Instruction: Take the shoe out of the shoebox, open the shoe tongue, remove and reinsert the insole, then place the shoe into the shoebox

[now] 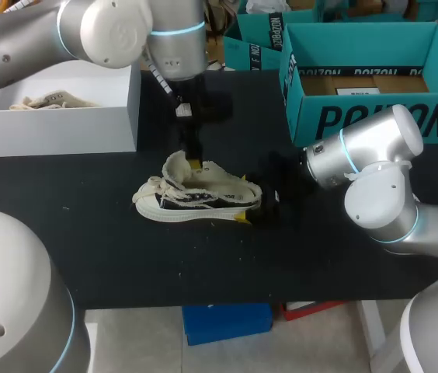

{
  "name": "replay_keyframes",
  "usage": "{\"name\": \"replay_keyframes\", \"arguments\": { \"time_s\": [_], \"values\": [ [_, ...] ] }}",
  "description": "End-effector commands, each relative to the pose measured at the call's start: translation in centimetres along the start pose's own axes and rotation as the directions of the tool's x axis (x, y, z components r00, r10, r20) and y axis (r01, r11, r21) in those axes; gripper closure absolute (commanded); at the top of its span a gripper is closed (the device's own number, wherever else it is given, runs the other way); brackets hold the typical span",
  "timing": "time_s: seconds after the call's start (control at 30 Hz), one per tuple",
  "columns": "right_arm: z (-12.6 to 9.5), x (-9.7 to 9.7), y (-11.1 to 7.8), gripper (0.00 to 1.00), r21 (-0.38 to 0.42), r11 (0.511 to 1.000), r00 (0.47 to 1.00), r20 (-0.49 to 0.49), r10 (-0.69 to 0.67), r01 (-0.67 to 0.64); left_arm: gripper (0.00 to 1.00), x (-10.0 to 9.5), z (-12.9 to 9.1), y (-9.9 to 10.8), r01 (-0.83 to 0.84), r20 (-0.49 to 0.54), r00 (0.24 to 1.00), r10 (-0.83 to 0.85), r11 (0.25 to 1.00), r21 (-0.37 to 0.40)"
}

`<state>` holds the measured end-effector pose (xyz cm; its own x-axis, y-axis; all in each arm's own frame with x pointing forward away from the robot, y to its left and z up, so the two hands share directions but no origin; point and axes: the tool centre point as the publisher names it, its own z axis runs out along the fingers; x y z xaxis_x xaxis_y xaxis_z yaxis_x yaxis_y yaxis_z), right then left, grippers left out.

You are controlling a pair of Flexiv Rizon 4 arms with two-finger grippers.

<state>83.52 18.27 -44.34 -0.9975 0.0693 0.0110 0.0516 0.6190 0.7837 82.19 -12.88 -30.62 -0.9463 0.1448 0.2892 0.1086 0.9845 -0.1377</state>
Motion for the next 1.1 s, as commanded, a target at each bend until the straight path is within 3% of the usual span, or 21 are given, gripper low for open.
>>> {"name": "replay_keyframes", "arguments": {
  "time_s": [0.03, 1.1],
  "values": [
    [0.2, 0.0, -0.1, 1.0, 0.001, 1.0, 1.0, 0.002, 0.001, -0.001, 1.0, -0.9, 1.3, -0.3, -0.009, -0.022, 1.0, 0.009, 1.0, 0.002],
    [0.2, 0.0, -0.1, 1.0, 0.001, 1.0, 1.0, 0.002, 0.001, -0.001, 1.0, -1.2, 7.7, -1.0, 0.003, -0.132, 0.991, -0.005, 1.0, -0.016]
  ]
}}
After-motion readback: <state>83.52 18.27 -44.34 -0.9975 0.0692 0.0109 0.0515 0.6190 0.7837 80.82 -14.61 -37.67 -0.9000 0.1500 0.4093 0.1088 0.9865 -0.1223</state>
